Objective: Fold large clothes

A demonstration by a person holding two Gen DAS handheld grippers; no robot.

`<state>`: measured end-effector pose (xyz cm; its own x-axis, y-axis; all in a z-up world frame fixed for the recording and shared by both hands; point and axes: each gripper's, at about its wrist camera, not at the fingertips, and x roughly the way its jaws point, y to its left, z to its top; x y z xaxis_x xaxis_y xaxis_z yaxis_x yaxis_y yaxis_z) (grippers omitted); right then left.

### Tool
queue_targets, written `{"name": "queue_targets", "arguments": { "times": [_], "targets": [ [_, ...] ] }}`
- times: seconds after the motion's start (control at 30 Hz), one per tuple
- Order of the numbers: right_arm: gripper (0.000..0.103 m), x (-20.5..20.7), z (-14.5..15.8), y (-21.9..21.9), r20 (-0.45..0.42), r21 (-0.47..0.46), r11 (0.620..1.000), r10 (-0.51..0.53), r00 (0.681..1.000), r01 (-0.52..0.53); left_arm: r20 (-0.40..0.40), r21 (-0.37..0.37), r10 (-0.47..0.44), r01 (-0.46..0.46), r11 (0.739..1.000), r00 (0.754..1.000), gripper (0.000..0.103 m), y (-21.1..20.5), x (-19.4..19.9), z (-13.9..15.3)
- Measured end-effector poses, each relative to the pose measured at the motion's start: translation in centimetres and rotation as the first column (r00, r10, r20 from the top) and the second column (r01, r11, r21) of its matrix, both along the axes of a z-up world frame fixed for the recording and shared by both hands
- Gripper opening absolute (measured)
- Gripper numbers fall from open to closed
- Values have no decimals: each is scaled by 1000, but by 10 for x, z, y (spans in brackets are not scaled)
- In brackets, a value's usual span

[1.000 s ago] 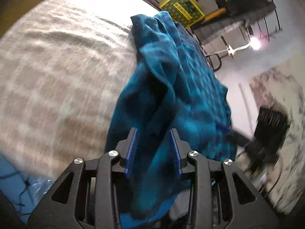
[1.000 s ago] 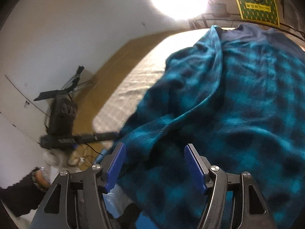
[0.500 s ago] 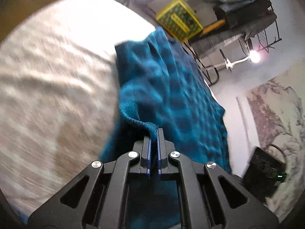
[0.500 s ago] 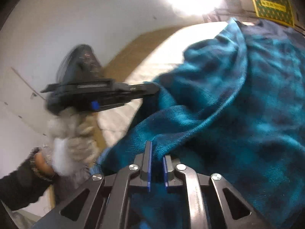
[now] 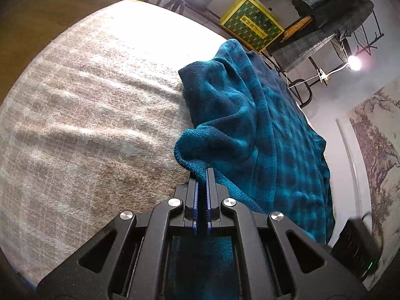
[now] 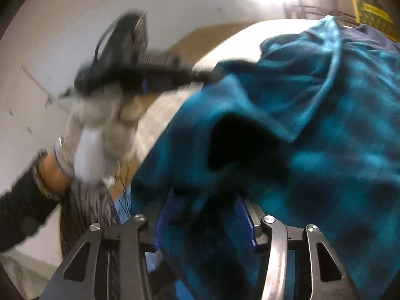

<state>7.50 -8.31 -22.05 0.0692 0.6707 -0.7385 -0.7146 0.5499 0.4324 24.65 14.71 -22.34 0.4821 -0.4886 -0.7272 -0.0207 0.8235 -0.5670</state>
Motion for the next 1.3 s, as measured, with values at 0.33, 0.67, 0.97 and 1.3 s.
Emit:
{"name": "queue_targets", "arguments": {
  "times": [0.33,0.67,0.97,1.3],
  "targets": [
    [4,-47,39,-20,-101,211,977,-13,995,34,28,23,-42,41,999,999,2,-4,-6,12],
    [19,-95,29,-16,-123,0,999,53,991,-53,-10,78,-47,48,996,999,6,-3,-22,2],
    [58,-51,70,-52,-6,24,999,-38,999,38,-6,18,-32,32,999,999,14,22,-136,6],
    [56,79,10,-44,-202,56,934,-335,920,352,-81,28,-89,92,995,993,14,-19,-189,-21]
  ]
}}
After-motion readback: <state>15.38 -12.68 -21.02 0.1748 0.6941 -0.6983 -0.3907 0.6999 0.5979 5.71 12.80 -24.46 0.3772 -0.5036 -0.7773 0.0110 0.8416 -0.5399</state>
